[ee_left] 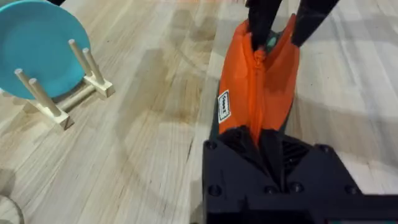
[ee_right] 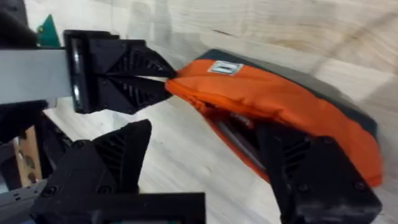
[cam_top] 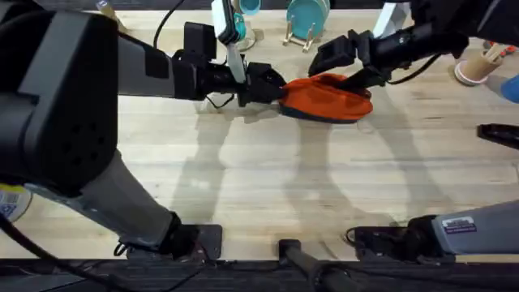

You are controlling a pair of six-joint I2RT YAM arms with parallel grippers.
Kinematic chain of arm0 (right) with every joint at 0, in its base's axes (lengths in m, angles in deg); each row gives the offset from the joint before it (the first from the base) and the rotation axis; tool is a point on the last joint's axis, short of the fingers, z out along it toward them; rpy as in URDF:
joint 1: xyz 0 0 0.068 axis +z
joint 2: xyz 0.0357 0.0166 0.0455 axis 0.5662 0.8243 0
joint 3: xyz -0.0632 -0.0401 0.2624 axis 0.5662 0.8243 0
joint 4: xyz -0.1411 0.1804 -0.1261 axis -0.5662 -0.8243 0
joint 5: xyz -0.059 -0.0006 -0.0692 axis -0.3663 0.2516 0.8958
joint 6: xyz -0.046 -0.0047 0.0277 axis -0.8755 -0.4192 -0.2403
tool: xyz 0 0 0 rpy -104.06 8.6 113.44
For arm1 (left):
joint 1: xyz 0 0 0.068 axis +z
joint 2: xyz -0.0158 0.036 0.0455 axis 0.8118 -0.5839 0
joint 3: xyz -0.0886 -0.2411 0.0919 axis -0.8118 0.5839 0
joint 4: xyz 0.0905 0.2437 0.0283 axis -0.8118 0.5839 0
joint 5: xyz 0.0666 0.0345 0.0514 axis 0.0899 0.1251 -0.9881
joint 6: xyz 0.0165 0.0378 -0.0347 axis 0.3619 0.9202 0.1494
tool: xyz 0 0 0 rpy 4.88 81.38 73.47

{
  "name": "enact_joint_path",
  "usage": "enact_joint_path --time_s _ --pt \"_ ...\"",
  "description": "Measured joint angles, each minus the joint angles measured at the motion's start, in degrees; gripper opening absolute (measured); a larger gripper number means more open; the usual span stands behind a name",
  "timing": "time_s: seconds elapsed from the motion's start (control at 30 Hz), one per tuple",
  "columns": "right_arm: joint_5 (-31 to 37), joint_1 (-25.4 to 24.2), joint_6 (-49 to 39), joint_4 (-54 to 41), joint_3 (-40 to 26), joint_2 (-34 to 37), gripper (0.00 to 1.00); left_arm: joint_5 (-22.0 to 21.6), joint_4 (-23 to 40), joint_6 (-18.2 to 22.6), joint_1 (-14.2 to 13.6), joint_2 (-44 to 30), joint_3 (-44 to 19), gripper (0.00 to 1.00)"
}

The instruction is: Unzip the bag, pick up the pens from the table one at a time and place them inside, then zip the bag closed.

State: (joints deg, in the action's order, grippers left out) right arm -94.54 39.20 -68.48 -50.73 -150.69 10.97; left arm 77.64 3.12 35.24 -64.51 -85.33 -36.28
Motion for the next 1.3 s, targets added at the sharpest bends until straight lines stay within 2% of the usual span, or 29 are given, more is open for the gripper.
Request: enact_joint_path --time_s 0.37,0.63,0.93,1.1,1.3 --pt "-3.4 0.4 1.1 1.8 0.0 0.0 0.995 0.0 0.0 0.0 0.0 0.0 0.0 0.041" --pt "2.1 1.1 1.6 0.1 0.0 0.0 0.995 0.0 0.0 0.0 0.0 0.0 0.0 0.041" --pt "5.5 4.3 2.2 1.6 0.0 1.6 0.996 0.0 0.0 0.0 0.1 0.0 0.0 0.041" --pt "5.6 5.7 3.5 4.3 0.0 3.8 0.995 -0.2 0.0 0.0 0.1 0.0 0.0 0.041" --pt "2.5 5.6 4.6 5.9 0.0 3.8 0.995 -0.1 0.0 0.0 0.2 0.0 0.0 0.042"
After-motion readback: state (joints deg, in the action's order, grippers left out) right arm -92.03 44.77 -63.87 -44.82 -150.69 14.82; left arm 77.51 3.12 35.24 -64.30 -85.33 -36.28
